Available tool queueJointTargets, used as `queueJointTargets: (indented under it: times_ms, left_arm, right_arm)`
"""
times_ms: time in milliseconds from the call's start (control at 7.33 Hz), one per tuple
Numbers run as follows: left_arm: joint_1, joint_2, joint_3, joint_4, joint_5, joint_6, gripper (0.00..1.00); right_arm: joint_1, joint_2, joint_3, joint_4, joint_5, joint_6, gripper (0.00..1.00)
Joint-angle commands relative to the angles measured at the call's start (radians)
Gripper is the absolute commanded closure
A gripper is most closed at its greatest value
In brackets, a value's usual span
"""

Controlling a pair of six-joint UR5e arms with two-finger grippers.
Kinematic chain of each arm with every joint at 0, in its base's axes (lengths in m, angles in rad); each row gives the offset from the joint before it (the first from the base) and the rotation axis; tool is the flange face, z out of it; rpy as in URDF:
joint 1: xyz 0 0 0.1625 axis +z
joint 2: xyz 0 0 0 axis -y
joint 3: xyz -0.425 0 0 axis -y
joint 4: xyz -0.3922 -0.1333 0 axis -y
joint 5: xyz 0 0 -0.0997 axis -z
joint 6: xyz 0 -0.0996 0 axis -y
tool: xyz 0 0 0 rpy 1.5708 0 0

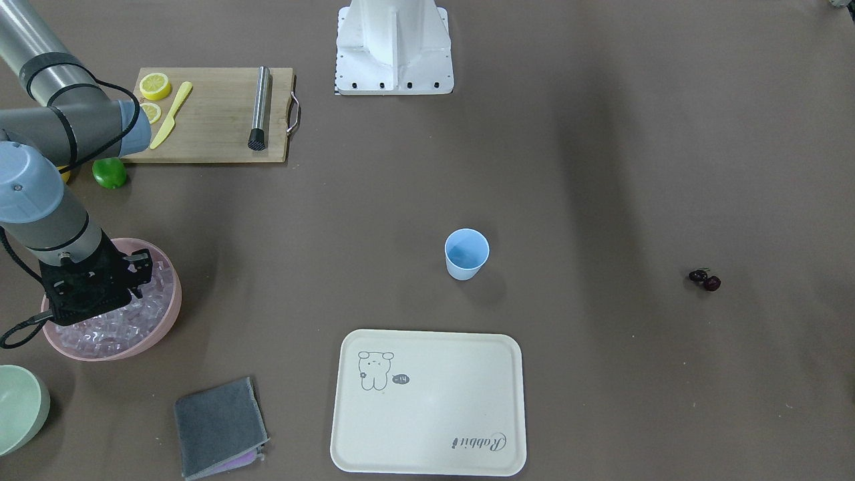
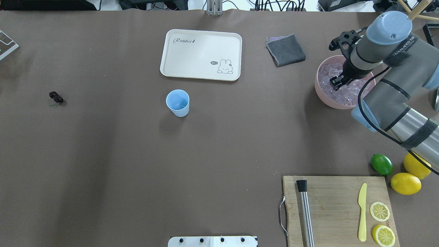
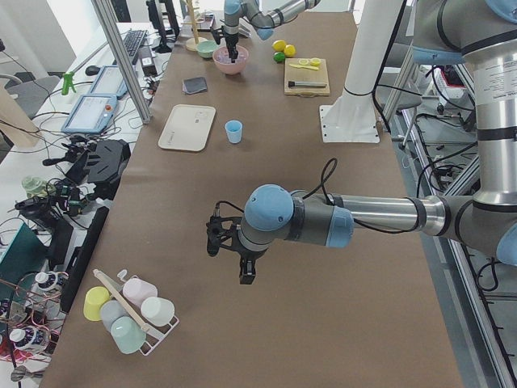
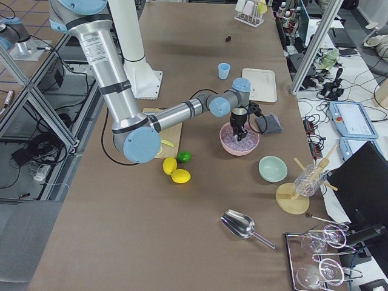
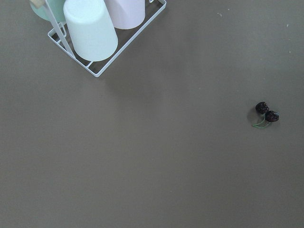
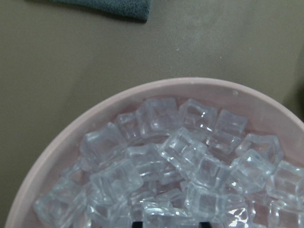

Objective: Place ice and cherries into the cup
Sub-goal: 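Grasp another ice cube from the pink bowl with the right gripper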

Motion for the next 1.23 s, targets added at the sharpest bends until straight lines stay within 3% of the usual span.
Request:
queueJointTargets:
  times_ms: [0,273,682,955,1091]
  left_arm:
    - [0.0,0.0,0.001,0.0,0.0,0.0,0.02]
    - [0.0,0.0,0.006,0.0,0.0,0.0,0.02]
    - [0.001,-0.003,0.013,-0.002,0.001,0.0,0.02]
    - [0.0,-0.003,0.013,0.0,0.0,0.0,0.02]
    - [0.0,-0.003,0.012,0.0,0.001,0.0,0.02]
  right_arm:
    - [0.001,0.017,0.01,-0.001,0.01,0.006,0.74]
    - [0.047,0.043,0.013,-0.012,0.073,0.003,0.74]
    - [0.061,0.074,0.027,-0.027,0.099,0.007,0.74]
    - [0.044,0.246,0.07,-0.229,0.135,0.154,0.74]
    - [-0.029,0.342,0.073,-0.289,0.12,0.293,0.74]
